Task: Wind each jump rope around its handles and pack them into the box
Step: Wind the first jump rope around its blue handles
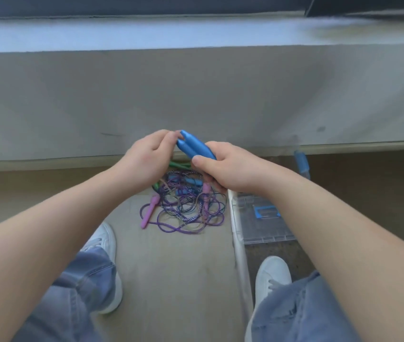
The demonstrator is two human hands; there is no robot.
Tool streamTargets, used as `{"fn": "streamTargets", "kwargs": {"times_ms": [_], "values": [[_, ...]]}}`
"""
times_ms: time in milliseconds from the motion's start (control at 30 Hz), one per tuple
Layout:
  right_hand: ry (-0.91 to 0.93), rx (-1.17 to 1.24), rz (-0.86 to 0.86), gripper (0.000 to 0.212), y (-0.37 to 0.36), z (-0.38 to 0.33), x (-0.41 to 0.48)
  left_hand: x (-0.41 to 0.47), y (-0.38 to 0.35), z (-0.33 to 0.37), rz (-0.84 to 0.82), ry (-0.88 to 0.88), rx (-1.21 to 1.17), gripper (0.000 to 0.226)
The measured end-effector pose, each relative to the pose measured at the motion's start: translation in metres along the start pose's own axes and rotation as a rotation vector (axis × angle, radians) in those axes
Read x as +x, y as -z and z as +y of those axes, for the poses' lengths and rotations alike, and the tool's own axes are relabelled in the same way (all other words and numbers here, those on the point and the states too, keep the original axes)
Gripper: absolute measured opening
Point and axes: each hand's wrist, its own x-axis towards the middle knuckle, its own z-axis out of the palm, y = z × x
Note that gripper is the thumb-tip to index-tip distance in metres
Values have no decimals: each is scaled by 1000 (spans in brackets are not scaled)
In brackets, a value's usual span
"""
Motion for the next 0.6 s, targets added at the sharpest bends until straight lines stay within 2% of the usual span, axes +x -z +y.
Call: {"fn": "streamTargets", "kwargs": {"times_ms": [67,167,267,300,333,400,433,500,567,600], "values": [[6,8,72,20,-1,-4,1,-2,-1,-3,-15,-14,34,33],[-10,17,205,27,-3,-6,7,-9,-7,0,-100,-78,404,30],[-31,-54,253,24,-11,-6,11,-13,-18,6,-153,-76,633,16],[-43,-113,255,24,-15,-5,12,-14,-19,7,-188,-82,748,6],[-51,-220,246,23,-18,-3,12,-15,-20,11,-215,-105,850,6],[-20,-535,157,21,-21,4,8,-19,-19,19,-340,-260,1153,14],[13,-693,56,18,-21,7,5,-20,-16,24,-385,-367,1255,19],[70,-861,-176,10,-25,11,-1,-16,-11,28,-484,-548,1224,33],[112,-810,-319,17,-31,12,-6,-10,-5,27,-556,-649,1035,44],[138,-745,-337,23,-34,12,-7,-6,1,23,-551,-634,903,50]]}}
